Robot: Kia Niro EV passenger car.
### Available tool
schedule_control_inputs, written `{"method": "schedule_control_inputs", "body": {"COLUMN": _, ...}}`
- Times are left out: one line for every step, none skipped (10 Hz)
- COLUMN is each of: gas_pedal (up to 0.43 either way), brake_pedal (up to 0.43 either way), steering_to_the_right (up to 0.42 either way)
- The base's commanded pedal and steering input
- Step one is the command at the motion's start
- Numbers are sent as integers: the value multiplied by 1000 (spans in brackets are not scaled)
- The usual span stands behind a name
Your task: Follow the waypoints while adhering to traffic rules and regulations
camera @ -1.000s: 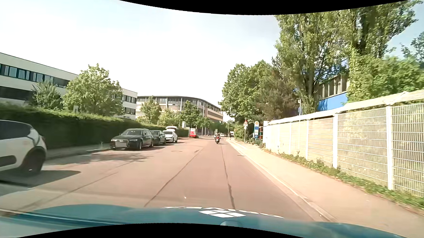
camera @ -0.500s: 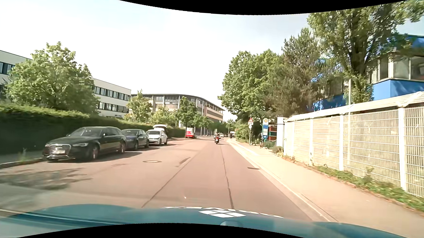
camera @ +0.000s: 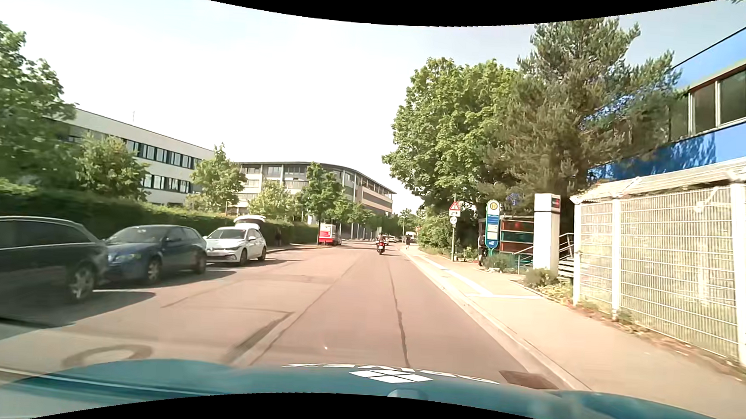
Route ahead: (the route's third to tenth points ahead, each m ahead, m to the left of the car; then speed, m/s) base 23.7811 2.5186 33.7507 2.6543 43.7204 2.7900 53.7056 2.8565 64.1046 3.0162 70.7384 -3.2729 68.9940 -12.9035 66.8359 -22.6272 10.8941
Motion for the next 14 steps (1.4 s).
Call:
{"method": "schedule_control_inputs", "body": {"gas_pedal": 0, "brake_pedal": 79, "steering_to_the_right": -1}}
{"method": "schedule_control_inputs", "body": {"gas_pedal": 0, "brake_pedal": 79, "steering_to_the_right": -1}}
{"method": "schedule_control_inputs", "body": {"gas_pedal": 0, "brake_pedal": 79, "steering_to_the_right": -1}}
{"method": "schedule_control_inputs", "body": {"gas_pedal": 0, "brake_pedal": 79, "steering_to_the_right": -1}}
{"method": "schedule_control_inputs", "body": {"gas_pedal": 0, "brake_pedal": 85, "steering_to_the_right": -2}}
{"method": "schedule_control_inputs", "body": {"gas_pedal": 0, "brake_pedal": 91, "steering_to_the_right": -6}}
{"method": "schedule_control_inputs", "body": {"gas_pedal": 0, "brake_pedal": 79, "steering_to_the_right": -5}}
{"method": "schedule_control_inputs", "body": {"gas_pedal": 0, "brake_pedal": 79, "steering_to_the_right": -5}}
{"method": "schedule_control_inputs", "body": {"gas_pedal": 0, "brake_pedal": 79, "steering_to_the_right": -5}}
{"method": "schedule_control_inputs", "body": {"gas_pedal": 0, "brake_pedal": 85, "steering_to_the_right": -5}}
{"method": "schedule_control_inputs", "body": {"gas_pedal": 0, "brake_pedal": 91, "steering_to_the_right": -5}}
{"method": "schedule_control_inputs", "body": {"gas_pedal": 0, "brake_pedal": 104, "steering_to_the_right": -5}}
{"method": "schedule_control_inputs", "body": {"gas_pedal": 0, "brake_pedal": 110, "steering_to_the_right": -8}}
{"method": "schedule_control_inputs", "body": {"gas_pedal": 0, "brake_pedal": 110, "steering_to_the_right": -8}}
